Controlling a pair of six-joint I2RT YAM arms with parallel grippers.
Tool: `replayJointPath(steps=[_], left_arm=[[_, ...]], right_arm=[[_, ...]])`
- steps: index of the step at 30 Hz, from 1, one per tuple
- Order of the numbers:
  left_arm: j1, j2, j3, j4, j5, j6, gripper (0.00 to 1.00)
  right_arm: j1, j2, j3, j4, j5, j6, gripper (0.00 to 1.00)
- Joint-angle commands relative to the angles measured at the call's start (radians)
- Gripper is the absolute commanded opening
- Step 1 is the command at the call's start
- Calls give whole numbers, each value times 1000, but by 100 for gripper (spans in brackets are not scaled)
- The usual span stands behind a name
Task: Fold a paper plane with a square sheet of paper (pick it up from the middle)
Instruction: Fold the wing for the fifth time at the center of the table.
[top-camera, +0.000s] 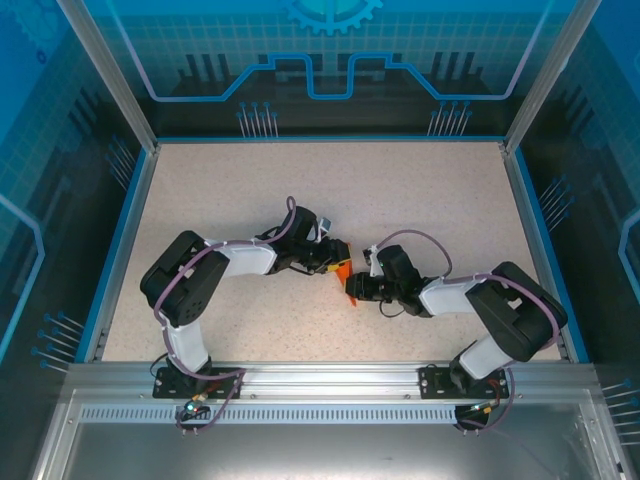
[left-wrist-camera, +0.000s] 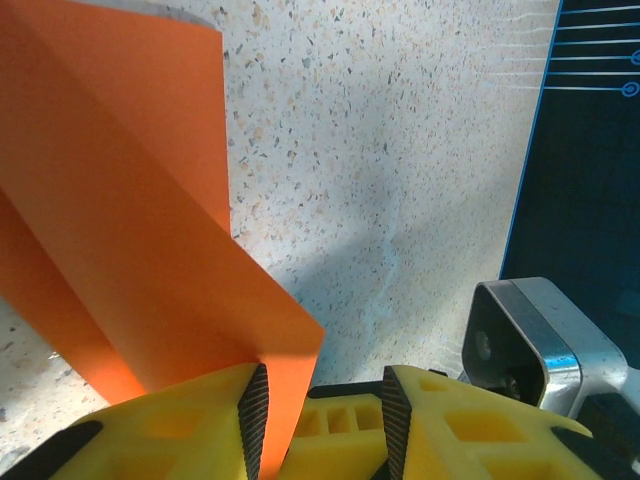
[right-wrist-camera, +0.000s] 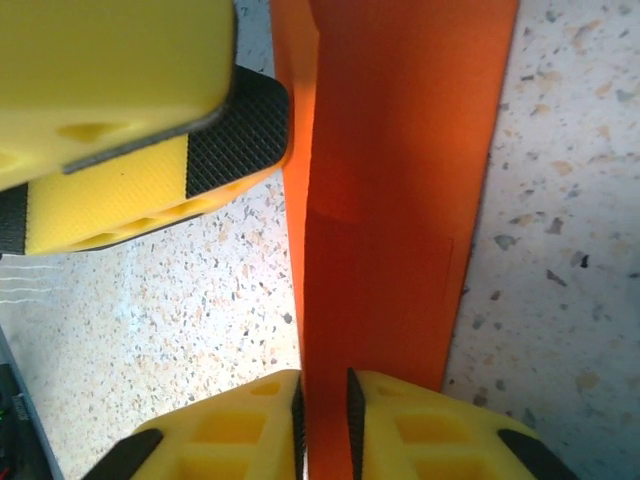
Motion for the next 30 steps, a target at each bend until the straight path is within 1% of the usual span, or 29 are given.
replayJointPath(steps=[1,5,10,18,23,27,30], left_arm=[[-9,21,27,-1,27,28,38],[-9,14,30,-2,24,28,39],[-10,-15,29,-15,20,36,41],[-10,-108,-13,-54,-33,57,44],[-10,-164,-71,-47,-105,49,45],[-11,-171,-87,-39,-119,44,44],[-10,-158,-85,-27,-104,45,44]], right_arm=[[13,-36,10,-46,42,-16,15],[10,-56,-4,-25,36,-9,9],[-6,-42,-13,26,-10,25,4],[-39,37,-30,155,-125,72,2],[-70,90,-49,255,-190,125,2],[-102,120,-68,326,-239,169,2],[-123,152,-63,352,-284,200,2]])
